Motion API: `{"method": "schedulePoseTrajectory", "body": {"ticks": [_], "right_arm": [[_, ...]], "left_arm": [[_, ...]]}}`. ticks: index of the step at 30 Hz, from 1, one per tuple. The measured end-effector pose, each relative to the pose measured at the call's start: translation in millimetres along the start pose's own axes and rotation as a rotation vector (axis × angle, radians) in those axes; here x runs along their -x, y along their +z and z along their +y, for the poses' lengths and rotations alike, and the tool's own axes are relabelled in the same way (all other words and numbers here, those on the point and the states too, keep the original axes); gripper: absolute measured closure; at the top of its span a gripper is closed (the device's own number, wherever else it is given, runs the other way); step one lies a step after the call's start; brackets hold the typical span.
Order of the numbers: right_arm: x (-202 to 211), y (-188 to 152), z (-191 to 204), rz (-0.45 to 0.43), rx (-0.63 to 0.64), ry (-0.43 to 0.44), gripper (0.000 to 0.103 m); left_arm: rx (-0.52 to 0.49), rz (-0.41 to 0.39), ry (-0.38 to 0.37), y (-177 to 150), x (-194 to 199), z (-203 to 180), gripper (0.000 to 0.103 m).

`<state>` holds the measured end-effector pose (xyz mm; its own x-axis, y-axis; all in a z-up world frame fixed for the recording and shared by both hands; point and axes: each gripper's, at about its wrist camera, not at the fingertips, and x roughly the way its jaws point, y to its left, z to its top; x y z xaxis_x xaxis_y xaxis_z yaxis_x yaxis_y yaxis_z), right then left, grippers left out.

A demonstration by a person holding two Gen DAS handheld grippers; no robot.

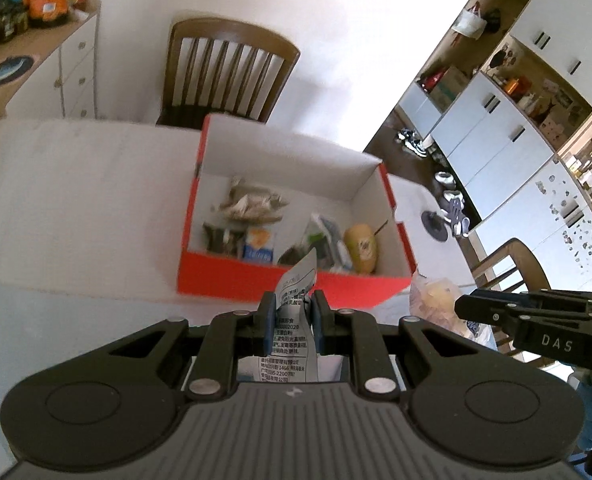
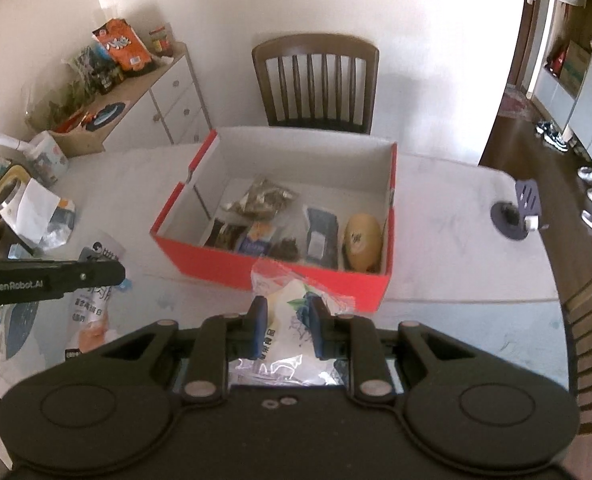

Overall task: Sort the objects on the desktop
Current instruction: 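Lift and carry the white packet and blueberry bag with both tools into the red box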

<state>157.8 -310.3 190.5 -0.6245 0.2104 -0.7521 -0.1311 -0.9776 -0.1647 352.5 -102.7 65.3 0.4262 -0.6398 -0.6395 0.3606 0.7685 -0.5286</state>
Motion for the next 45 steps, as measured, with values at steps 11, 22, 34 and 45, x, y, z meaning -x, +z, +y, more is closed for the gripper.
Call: {"method": "schedulePoseTrajectory", "body": {"ticks": [11,22,34,45], "right_arm": [[-12.1,41.2,-12.3,-0.033,0.032,0.004,0.082],[-44.0,66.1,-18.4,-0.023,0.050,0.018,0.082],[-80.9,83.6,-31.1,-0.004,0.047,0.015,0.082],[-120.5,95.6,-35.4,0.017,0.047,0.016,0.082]], "left_arm": [[-0.029,-0.017,0.016,49.9,-23.9,-23.4,0.086],[-0.067,-0.026,0.017,82.2,-57.6,-34.6,0.086],[-0.105,0.014,0.033,91.8,-100.2,-32.8,0.086],[-0.157,0.066,0.090,90.8,-135.8,-26.9,0.086]]}}
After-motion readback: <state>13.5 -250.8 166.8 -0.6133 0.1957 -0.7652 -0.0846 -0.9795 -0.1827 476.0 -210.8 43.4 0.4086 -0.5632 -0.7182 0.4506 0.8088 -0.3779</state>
